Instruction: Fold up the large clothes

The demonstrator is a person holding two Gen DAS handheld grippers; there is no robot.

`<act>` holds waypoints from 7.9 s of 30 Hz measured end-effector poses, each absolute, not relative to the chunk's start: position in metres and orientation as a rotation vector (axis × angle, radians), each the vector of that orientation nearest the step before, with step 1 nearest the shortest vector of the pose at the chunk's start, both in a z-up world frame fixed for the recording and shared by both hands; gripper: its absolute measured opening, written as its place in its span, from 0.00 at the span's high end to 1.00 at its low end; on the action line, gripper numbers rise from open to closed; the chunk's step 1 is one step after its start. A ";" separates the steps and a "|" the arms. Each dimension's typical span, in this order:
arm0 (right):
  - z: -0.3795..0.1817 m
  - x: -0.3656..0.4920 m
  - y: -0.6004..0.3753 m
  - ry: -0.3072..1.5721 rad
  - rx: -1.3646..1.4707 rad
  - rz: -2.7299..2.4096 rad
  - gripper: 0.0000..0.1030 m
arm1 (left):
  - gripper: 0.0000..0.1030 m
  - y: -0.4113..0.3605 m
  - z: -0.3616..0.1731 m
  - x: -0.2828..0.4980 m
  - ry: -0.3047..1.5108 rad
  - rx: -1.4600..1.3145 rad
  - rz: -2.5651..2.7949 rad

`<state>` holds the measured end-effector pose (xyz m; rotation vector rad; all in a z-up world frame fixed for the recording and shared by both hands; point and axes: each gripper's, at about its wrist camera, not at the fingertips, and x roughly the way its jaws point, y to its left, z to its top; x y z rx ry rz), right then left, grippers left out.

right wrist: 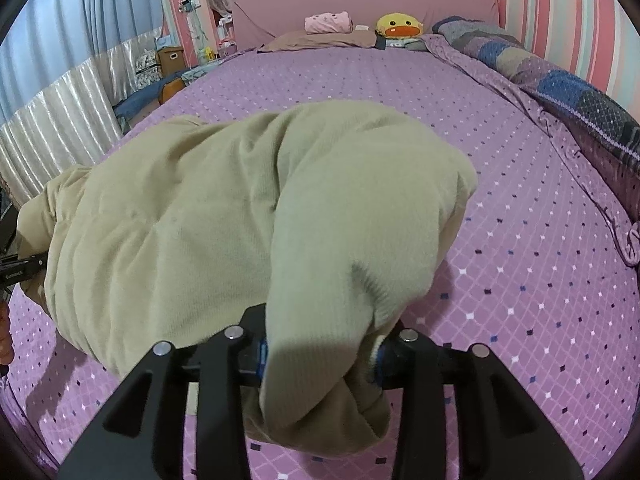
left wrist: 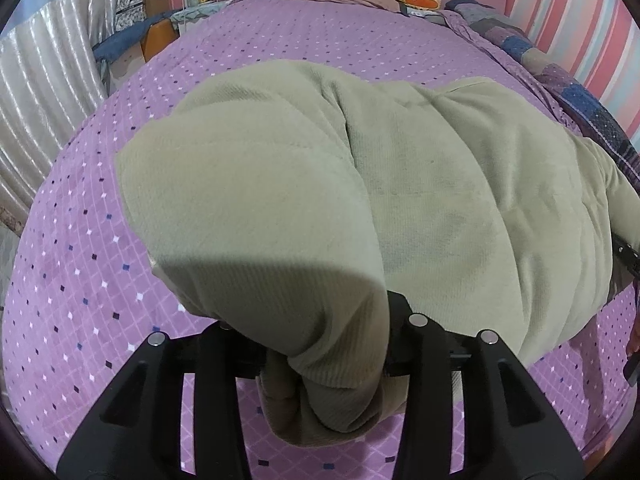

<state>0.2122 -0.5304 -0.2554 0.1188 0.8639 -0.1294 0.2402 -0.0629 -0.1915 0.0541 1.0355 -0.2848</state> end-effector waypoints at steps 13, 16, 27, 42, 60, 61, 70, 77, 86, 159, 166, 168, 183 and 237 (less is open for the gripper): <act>-0.294 0.207 -0.550 0.923 0.177 -0.140 0.50 | 0.43 -0.055 -0.212 0.239 1.036 0.058 -0.265; -0.299 0.206 -0.546 0.931 0.159 -0.155 0.48 | 0.42 -0.057 -0.213 0.238 1.027 0.068 -0.263; -0.301 0.202 -0.540 0.917 0.150 -0.178 0.46 | 0.28 -0.061 -0.212 0.235 0.999 0.094 -0.208; -0.273 0.170 -0.546 0.869 0.103 -0.275 0.13 | 0.13 -0.049 -0.195 0.225 0.979 0.059 -0.152; -0.282 0.166 -0.564 0.847 0.039 -0.367 0.03 | 0.03 0.002 -0.206 0.215 0.915 0.003 -0.184; -0.285 0.166 -0.566 0.842 0.049 -0.364 0.03 | 0.03 0.004 -0.209 0.214 0.912 0.001 -0.189; -0.288 0.154 -0.562 0.776 0.082 -0.396 0.02 | 0.03 0.005 -0.215 0.209 0.901 0.020 -0.197; -0.248 0.120 -0.538 0.652 0.123 -0.428 0.02 | 0.03 0.007 -0.201 0.185 0.899 0.062 -0.125; -0.229 0.121 -0.509 0.618 0.147 -0.466 0.02 | 0.03 -0.014 -0.174 0.168 0.866 0.121 -0.102; -0.075 0.042 -0.376 0.671 0.092 -0.354 0.02 | 0.03 -0.072 0.018 0.039 0.703 0.091 -0.194; -0.072 0.044 -0.372 0.670 0.075 -0.362 0.02 | 0.03 -0.070 0.019 0.040 0.705 0.092 -0.203; -0.071 0.044 -0.372 0.669 0.077 -0.364 0.02 | 0.03 -0.070 0.020 0.040 0.700 0.093 -0.200; -0.066 0.048 -0.375 0.674 0.081 -0.375 0.02 | 0.03 -0.070 0.018 0.043 0.712 0.101 -0.204; -0.064 0.048 -0.371 0.668 0.075 -0.395 0.02 | 0.03 -0.074 0.021 0.040 0.740 0.117 -0.242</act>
